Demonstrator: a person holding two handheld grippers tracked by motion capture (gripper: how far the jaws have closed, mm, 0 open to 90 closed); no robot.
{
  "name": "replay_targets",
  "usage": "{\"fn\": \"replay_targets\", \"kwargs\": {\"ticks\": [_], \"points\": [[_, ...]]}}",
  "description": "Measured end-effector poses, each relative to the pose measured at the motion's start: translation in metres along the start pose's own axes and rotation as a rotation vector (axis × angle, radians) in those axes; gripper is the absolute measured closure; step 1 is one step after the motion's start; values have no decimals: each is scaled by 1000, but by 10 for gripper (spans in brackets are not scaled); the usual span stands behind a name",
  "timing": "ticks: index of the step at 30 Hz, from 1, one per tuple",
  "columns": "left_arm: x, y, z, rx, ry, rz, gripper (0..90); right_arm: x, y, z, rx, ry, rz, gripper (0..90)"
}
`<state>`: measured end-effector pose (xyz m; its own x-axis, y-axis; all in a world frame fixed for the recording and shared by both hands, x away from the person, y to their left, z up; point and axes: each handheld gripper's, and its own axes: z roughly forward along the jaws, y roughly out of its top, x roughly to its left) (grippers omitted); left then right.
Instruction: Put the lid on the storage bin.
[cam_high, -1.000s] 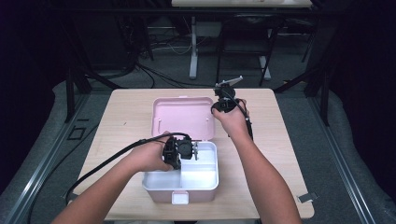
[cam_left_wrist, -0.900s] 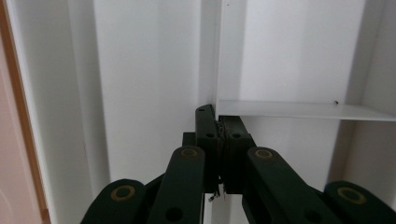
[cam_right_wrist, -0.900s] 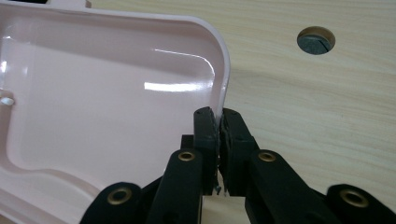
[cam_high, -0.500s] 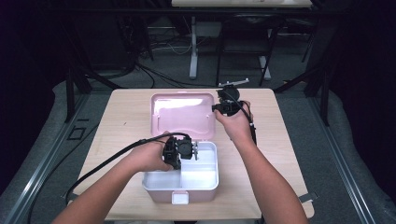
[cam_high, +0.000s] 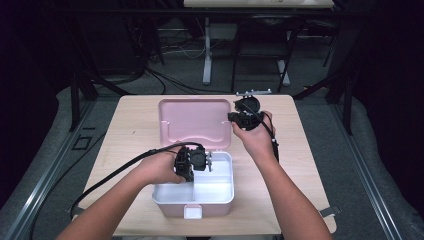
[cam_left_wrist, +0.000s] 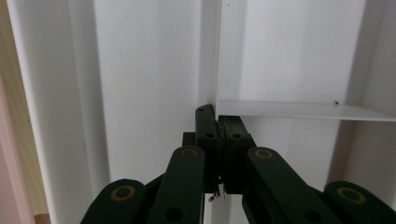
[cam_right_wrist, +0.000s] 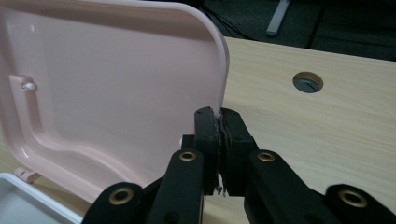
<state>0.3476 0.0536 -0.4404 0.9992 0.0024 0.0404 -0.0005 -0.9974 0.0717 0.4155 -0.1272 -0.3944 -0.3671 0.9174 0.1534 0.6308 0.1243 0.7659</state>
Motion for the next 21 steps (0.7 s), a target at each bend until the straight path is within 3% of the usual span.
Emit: {"fn": "replay_targets", "kwargs": {"ticks": [12,13,16,17,21], "points": [[-2,0,-1,8,17,-6,878,9,-10,-23,-55,-2,-43,875],[-3,0,-1,0,26,-10,876,8,-12,-27,-51,63,-53,875],[-3,-1,-1,1,32,-16,857,9,-14,-30,-57,71,-56,875],[-4,-2,-1,-1,53,-16,844,11,-15,-30,-70,11,-56,875],[-6,-5,-6,-18,78,-30,791,12,-16,-32,-76,9,-61,876]]}}
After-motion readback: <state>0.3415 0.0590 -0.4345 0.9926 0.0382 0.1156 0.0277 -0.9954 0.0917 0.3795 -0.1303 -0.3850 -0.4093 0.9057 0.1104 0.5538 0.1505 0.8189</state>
